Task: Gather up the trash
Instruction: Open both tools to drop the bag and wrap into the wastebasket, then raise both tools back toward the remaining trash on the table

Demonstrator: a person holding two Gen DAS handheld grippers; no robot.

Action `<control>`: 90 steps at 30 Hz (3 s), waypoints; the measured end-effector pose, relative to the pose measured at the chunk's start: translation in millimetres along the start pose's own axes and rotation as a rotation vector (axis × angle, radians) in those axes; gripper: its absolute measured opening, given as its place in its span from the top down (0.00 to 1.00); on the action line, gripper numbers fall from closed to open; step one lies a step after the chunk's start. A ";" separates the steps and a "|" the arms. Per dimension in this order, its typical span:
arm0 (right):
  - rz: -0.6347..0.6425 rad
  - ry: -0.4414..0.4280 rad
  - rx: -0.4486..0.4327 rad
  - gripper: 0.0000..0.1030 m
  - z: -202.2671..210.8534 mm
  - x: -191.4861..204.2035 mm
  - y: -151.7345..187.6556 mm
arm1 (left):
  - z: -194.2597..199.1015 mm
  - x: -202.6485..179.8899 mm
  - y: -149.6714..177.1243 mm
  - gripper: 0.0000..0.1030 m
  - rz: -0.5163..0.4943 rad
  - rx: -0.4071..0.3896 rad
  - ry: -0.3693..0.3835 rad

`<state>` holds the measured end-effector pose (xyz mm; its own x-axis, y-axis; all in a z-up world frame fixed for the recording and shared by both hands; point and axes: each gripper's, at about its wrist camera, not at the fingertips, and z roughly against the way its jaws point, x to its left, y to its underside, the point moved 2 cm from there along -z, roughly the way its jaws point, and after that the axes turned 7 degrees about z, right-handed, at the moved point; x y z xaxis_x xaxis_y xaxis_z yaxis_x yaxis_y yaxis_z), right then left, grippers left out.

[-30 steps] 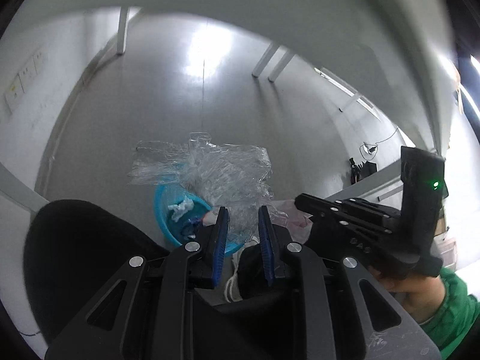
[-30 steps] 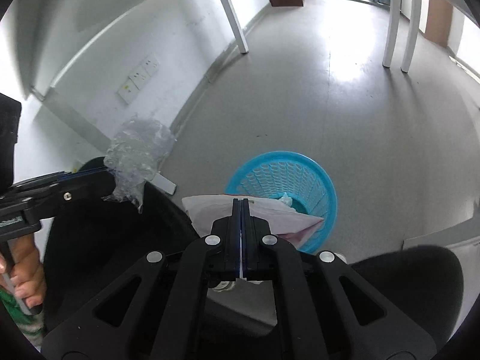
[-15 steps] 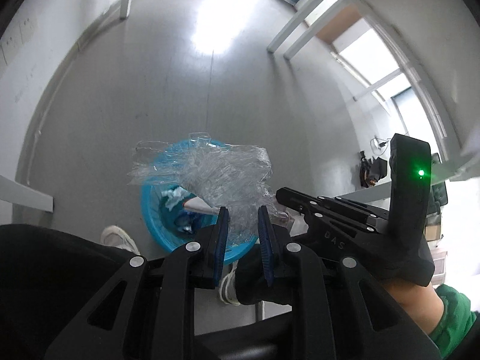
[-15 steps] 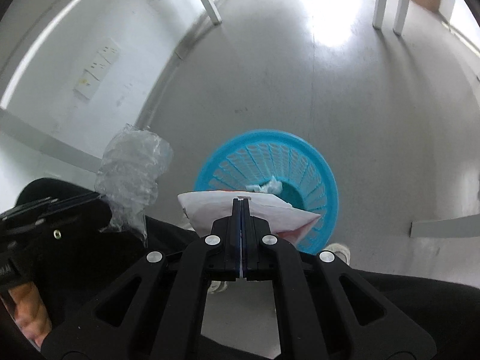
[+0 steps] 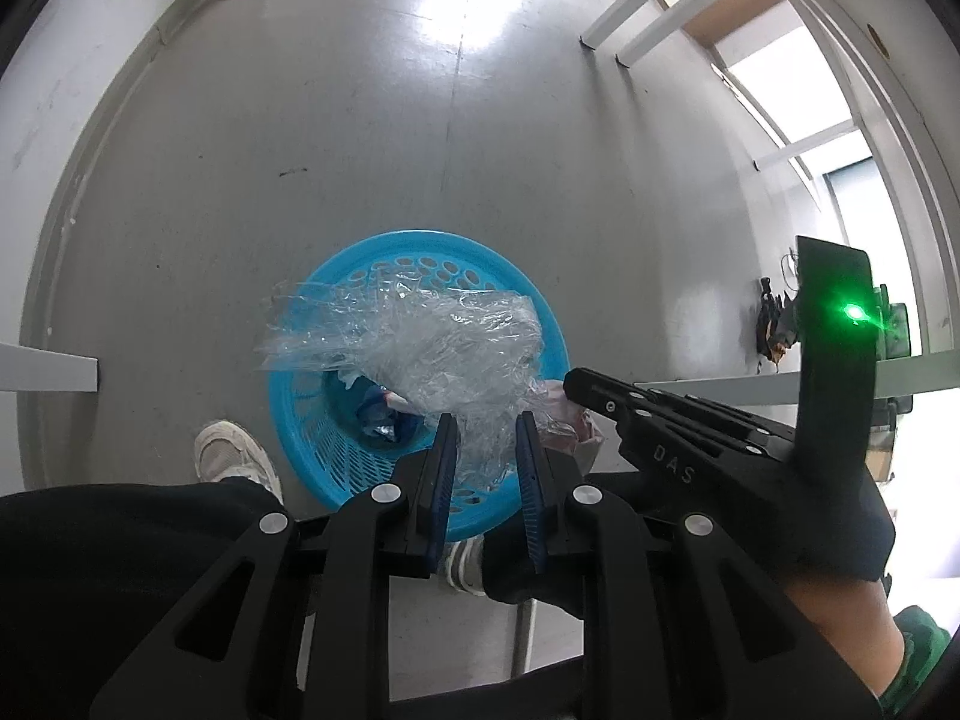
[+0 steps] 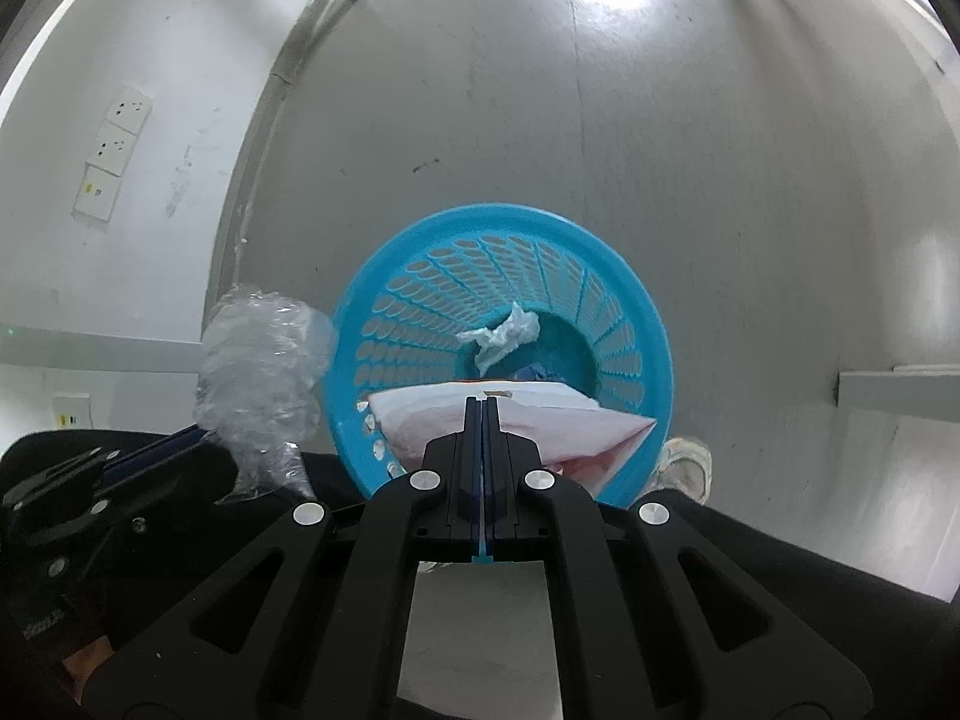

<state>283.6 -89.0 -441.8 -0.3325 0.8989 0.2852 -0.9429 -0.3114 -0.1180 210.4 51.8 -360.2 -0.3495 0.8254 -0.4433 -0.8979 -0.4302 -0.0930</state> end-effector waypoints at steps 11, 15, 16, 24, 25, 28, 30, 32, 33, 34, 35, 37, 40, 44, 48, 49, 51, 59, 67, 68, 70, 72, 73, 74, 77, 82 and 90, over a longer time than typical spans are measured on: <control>-0.031 0.008 0.029 0.81 -9.2 -6.4 0.7 | -1.5 3.1 -4.7 0.66 0.043 -0.013 0.026; -0.034 0.019 0.039 0.78 -10.3 -5.6 1.7 | -1.5 3.3 -3.8 0.66 0.046 -0.016 0.016; -0.033 0.021 0.039 0.77 -9.7 -6.2 1.9 | -0.2 3.1 -3.4 0.66 0.046 -0.019 0.013; -0.009 0.053 0.039 0.73 8.9 2.8 17.1 | 5.6 3.8 1.3 0.65 0.035 -0.042 -0.021; -0.001 0.064 0.037 0.73 12.6 5.0 19.3 | 6.8 4.2 1.8 0.65 0.035 -0.047 -0.024; 0.012 0.077 0.022 0.69 23.6 9.5 26.6 | 12.5 6.7 3.7 0.64 0.040 -0.066 -0.032; 0.014 0.075 0.004 0.66 33.0 11.9 31.5 | 15.7 7.5 4.9 0.61 0.039 -0.075 -0.038; 0.013 0.076 -0.013 0.63 41.3 14.2 35.8 | 19.0 6.4 7.4 0.61 0.024 -0.087 -0.049; 0.015 0.074 -0.022 0.62 45.9 16.0 37.9 | 20.7 4.6 9.0 0.59 0.011 -0.094 -0.057; 0.018 0.072 -0.034 0.62 51.5 17.6 40.7 | 22.1 3.5 10.6 0.59 -0.001 -0.100 -0.065; 0.021 0.074 -0.043 0.61 55.7 19.8 43.0 | 24.3 0.9 13.2 0.57 -0.019 -0.109 -0.077; 0.034 0.074 -0.062 0.59 65.3 24.7 49.1 | 27.5 -3.5 17.4 0.56 -0.042 -0.119 -0.086; 0.059 0.087 -0.098 0.58 82.0 32.6 57.3 | 33.0 -5.8 24.3 0.53 -0.061 -0.130 -0.092; 0.091 0.098 -0.149 0.51 104.8 40.0 70.2 | 44.2 -5.4 35.0 0.50 -0.060 -0.140 -0.084; 0.114 0.094 -0.188 0.51 130.9 42.9 85.4 | 56.9 -9.2 49.0 0.48 -0.069 -0.130 -0.068; 0.119 0.094 -0.196 0.51 137.3 43.7 88.7 | 59.4 -12.9 53.7 0.47 -0.090 -0.120 -0.074; 0.139 0.101 -0.224 0.47 153.5 46.5 97.2 | 68.3 -21.9 66.2 0.47 -0.152 -0.129 -0.126; 0.180 0.053 -0.378 0.38 225.8 58.9 131.3 | 146.0 -26.2 101.4 0.36 -0.175 -0.236 -0.073; 0.225 0.084 -0.609 0.27 314.3 72.2 160.7 | 239.0 -42.9 127.4 0.06 -0.253 -0.539 -0.095; 0.226 0.088 -0.636 0.22 324.3 72.5 160.5 | 250.4 -45.9 129.7 0.06 -0.265 -0.583 -0.103; 0.228 0.089 -0.681 0.17 343.5 72.6 161.1 | 266.4 -51.0 134.2 0.06 -0.282 -0.633 -0.106; 0.235 0.093 -0.728 0.14 363.3 75.1 162.4 | 278.7 -56.7 133.6 0.06 -0.297 -0.662 -0.090; 0.240 0.101 -0.747 0.13 370.5 77.0 161.4 | 283.1 -58.1 132.2 0.06 -0.301 -0.673 -0.086; 0.250 0.109 -0.766 0.10 378.9 78.9 160.0 | 287.6 -60.6 129.4 0.06 -0.306 -0.685 -0.082; 0.271 0.103 -0.816 0.08 398.5 82.5 151.5 | 299.1 -67.9 120.5 0.06 -0.311 -0.717 -0.071; 0.259 0.090 -0.855 0.08 419.3 81.5 123.2 | 312.1 -73.0 99.9 0.06 -0.296 -0.738 -0.059; 0.321 0.084 -0.881 0.08 447.4 102.7 71.0 | 327.2 -79.7 61.8 0.06 -0.296 -0.750 -0.086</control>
<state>174.8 -156.7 4.7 -0.5391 0.8409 0.0486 -0.4422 -0.2334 -0.8660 95.3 79.0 -39.0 -0.1725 0.9554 -0.2395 -0.5490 -0.2952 -0.7820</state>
